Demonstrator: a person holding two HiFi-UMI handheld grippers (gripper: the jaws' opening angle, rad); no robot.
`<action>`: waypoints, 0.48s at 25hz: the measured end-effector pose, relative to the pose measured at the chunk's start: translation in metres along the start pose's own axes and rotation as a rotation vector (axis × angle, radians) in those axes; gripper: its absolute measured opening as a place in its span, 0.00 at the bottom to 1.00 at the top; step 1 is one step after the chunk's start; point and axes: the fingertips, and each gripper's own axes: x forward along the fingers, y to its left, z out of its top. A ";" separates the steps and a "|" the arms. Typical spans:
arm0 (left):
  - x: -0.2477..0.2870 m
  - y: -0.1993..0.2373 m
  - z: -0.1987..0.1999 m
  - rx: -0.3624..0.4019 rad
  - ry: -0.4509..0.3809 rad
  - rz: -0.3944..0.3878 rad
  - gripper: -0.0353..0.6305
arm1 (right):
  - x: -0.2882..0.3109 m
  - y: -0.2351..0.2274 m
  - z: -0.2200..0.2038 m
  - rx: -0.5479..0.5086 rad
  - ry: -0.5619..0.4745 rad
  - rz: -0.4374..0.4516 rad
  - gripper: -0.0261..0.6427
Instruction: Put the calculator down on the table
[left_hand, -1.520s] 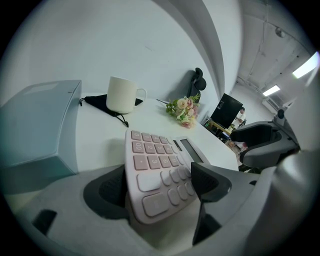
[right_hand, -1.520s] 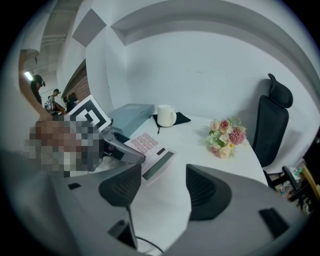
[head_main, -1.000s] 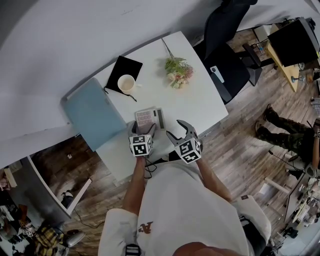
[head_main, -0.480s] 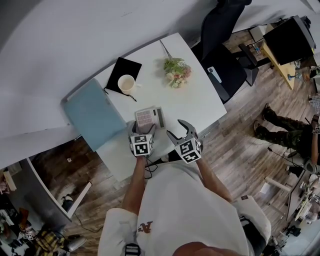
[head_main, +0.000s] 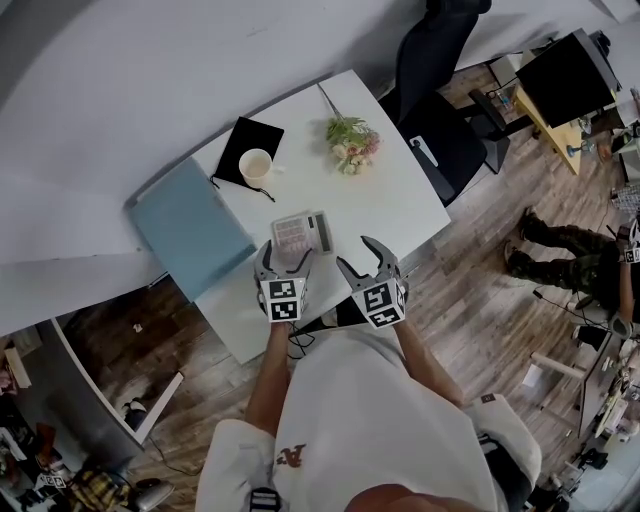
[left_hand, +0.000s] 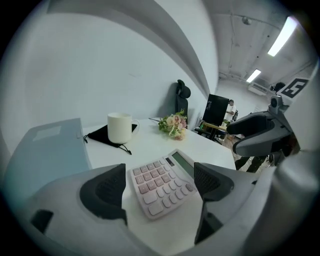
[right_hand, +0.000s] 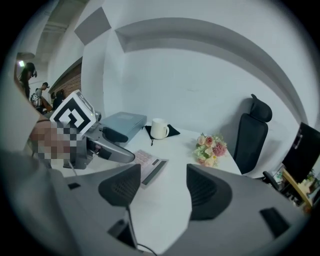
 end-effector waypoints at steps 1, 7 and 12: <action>-0.005 -0.001 0.008 0.017 -0.023 -0.005 0.71 | -0.004 -0.001 0.005 0.001 -0.016 -0.012 0.47; -0.043 -0.010 0.064 0.136 -0.192 -0.004 0.70 | -0.028 -0.006 0.045 0.039 -0.167 -0.073 0.47; -0.080 -0.022 0.110 0.227 -0.334 0.042 0.69 | -0.051 -0.018 0.081 0.025 -0.290 -0.094 0.47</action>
